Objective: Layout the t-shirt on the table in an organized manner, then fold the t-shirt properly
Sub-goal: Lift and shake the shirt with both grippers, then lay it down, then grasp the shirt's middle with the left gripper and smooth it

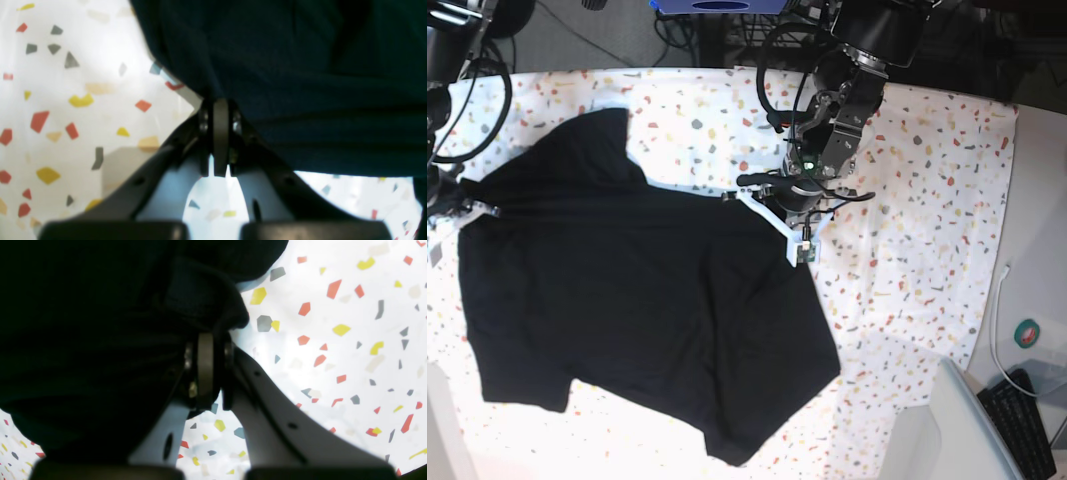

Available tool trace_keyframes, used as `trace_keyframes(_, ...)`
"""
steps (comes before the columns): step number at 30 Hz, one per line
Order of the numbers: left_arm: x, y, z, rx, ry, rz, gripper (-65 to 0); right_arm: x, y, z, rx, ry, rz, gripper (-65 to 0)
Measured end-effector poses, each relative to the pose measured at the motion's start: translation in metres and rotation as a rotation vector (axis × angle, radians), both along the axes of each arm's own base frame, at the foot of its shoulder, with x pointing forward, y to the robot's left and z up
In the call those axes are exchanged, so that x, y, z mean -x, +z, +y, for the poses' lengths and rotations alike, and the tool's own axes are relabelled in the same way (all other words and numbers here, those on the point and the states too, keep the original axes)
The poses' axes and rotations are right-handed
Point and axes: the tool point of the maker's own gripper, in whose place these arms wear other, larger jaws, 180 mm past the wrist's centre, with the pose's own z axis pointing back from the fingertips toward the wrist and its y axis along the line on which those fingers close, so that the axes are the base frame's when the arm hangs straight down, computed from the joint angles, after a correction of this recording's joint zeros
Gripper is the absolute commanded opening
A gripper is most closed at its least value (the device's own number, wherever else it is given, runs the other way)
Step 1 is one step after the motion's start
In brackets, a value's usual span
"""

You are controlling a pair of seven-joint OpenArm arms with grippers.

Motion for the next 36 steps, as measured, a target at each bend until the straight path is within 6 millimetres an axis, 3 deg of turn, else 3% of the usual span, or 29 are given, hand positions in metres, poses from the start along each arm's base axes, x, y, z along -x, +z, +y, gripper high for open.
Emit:
trace_keyframes(4, 0.014, -0.006, 0.004, -0.013, 0.005, 0.010, -29.5, 0.003, -0.002, -0.004, 0.007, -0.022, 0.012, -65.0)
trace_keyframes(6, 0.022, -0.004, 0.012, -0.021, 0.003, 0.010, -17.6, 0.006, -0.002, -0.010, 0.017, -0.074, 0.021, -49.5)
trace_keyframes(8, 0.026, 0.006, 0.018, -0.023, 0.003, -0.006, -12.8, 0.011, -0.004, -0.011, 0.013, -0.093, 0.048, -37.1)
trace_keyframes(10, 0.023, 0.027, 0.030, -0.014, 0.034, -0.063, -12.5, 0.016, 0.000, -0.008, 0.017, -0.081, 0.059, -28.7)
trace_keyframes(13, 0.006, 0.071, 0.044, 0.004, 0.097, -0.184, -12.7, 0.018, 0.020, -0.004, 0.062, -0.058, 0.008, -27.5)
trace_keyframes(16, -0.032, 0.106, 0.024, 0.021, 0.038, -0.291, -12.7, 0.014, 0.040, 0.010, 0.073, -0.026, -0.062, -27.5)
trace_keyframes(20, -0.080, 0.087, -0.011, -0.018, -0.090, -0.134, -12.7, 0.003, 0.052, 0.016, 0.077, -0.017, -0.107, -27.5)
trace_keyframes(23, -0.117, 0.074, -0.019, -0.080, -0.109, -0.058, -12.7, -0.003, 0.056, 0.017, 0.079, -0.012, -0.120, -27.5)
trace_keyframes(26, -0.137, 0.057, -0.017, -0.135, -0.099, 0.036, -12.7, -0.005, 0.055, 0.021, 0.066, -0.008, -0.123, -27.5)
trace_keyframes(30, -0.145, 0.047, -0.027, -0.234, -0.163, 0.091, -12.7, -0.003, 0.053, 0.020, 0.071, -0.009, -0.114, -27.5)
trace_keyframes(36, -0.133, 0.034, -0.054, -0.294, -0.267, 0.121, -12.8, -0.003, 0.053, 0.020, 0.068, -0.010, -0.116, -27.5)
